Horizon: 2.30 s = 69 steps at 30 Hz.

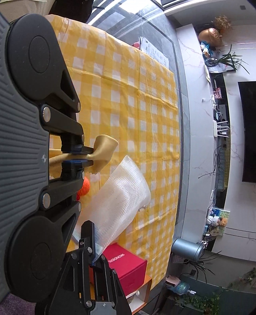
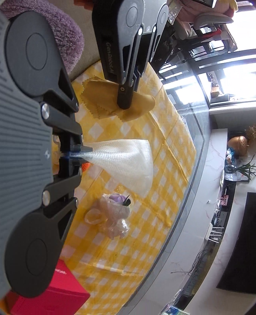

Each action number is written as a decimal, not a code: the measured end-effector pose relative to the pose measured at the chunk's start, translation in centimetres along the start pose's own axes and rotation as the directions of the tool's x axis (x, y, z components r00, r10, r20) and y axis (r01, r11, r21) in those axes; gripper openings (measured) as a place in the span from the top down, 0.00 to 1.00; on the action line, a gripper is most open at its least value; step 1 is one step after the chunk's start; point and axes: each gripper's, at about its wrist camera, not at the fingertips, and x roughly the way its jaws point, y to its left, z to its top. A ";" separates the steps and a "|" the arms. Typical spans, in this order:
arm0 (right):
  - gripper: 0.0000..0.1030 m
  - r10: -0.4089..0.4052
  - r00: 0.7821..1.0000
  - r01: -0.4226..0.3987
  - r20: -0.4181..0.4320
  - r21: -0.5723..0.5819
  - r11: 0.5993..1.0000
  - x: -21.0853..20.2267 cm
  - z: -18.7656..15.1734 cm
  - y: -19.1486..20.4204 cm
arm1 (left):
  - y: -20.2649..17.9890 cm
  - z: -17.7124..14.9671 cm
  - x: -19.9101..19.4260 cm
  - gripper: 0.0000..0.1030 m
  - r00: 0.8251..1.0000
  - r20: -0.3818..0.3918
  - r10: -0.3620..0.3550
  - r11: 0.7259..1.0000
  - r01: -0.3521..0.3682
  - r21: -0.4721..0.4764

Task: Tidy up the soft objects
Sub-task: 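Lift and carry the yellow cloth and mesh bag over the orange box, then open both grippers to drop the cloth and mesh bag into the box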

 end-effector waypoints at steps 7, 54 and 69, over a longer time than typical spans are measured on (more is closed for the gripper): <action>1.00 -0.042 0.999 0.041 0.025 0.057 0.998 -7.1 -3.8 -2.3 | -4.9 -0.5 -3.4 0.95 0.996 0.055 -0.063 0.997 0.060 0.053; 1.00 -0.345 0.929 0.368 -0.135 0.433 0.823 -21.2 -21.2 -24.3 | -37.9 1.2 4.0 0.95 0.885 -0.170 -0.433 0.741 0.457 0.491; 0.99 -0.223 0.912 0.361 -0.344 0.415 0.835 -14.9 -22.9 -28.1 | -40.6 -1.2 9.4 0.94 0.889 -0.304 -0.343 0.596 0.456 0.661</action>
